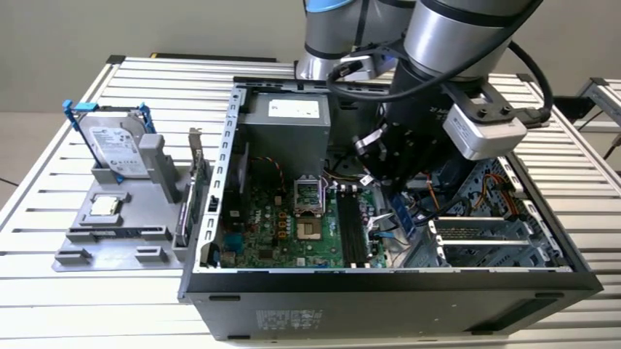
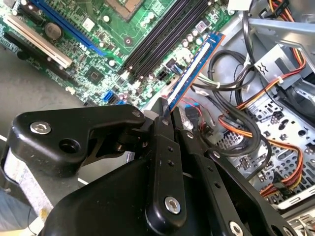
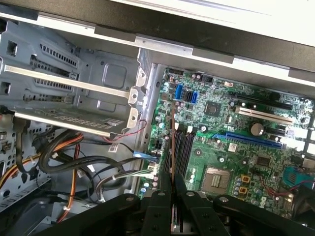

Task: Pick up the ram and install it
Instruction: 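Insert the ram into the slot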

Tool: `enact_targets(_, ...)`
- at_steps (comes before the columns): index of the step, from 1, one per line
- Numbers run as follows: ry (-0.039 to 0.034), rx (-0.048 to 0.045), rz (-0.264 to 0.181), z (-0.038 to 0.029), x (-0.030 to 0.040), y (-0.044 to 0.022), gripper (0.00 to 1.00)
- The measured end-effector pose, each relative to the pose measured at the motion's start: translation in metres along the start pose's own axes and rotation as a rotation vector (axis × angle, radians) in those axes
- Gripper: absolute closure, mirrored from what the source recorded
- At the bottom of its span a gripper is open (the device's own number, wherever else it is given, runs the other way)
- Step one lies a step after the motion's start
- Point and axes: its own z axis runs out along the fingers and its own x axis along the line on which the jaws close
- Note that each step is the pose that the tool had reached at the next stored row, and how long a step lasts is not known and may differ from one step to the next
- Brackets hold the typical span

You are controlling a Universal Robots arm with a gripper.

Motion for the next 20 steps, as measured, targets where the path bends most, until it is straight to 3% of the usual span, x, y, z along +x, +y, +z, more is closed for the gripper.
enact_targets(20,-0.0007,0.0001,0.005,0.0133,0.0021,-0.0109,1.00)
